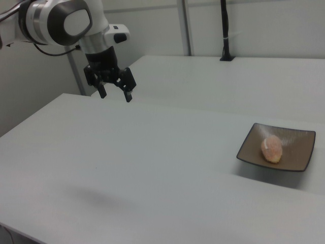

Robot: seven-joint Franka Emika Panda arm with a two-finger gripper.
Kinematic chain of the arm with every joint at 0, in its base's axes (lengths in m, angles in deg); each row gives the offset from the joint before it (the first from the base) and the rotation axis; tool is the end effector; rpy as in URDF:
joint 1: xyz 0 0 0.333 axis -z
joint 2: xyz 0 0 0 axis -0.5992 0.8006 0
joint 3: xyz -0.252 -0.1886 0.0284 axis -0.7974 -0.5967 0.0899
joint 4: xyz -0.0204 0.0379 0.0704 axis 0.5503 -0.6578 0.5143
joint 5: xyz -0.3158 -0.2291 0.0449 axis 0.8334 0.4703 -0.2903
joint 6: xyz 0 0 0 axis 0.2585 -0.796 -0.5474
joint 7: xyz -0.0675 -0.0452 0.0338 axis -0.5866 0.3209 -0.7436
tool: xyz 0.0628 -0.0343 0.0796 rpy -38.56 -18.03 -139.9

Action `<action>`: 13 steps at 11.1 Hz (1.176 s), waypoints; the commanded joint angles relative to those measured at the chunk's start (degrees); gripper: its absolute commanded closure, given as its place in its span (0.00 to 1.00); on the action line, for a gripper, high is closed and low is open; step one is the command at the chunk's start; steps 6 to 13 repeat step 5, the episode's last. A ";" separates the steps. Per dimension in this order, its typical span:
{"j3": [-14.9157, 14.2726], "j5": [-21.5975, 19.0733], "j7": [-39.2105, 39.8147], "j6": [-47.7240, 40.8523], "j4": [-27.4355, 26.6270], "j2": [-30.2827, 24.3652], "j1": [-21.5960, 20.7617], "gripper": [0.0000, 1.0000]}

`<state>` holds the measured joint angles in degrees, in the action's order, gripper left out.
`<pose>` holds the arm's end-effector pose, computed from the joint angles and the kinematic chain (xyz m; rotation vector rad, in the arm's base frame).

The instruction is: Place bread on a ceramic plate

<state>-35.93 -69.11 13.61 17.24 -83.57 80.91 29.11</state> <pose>0.5482 0.0285 0.6175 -3.0950 -0.2377 -0.1862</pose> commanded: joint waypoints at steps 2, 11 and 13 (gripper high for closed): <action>-0.96 0.22 4.15 2.17 -1.98 -1.61 -0.04 0.00; -1.05 0.22 4.15 1.90 -1.98 -1.78 -0.04 0.00; -1.05 0.22 4.15 1.90 -1.98 -1.78 -0.04 0.00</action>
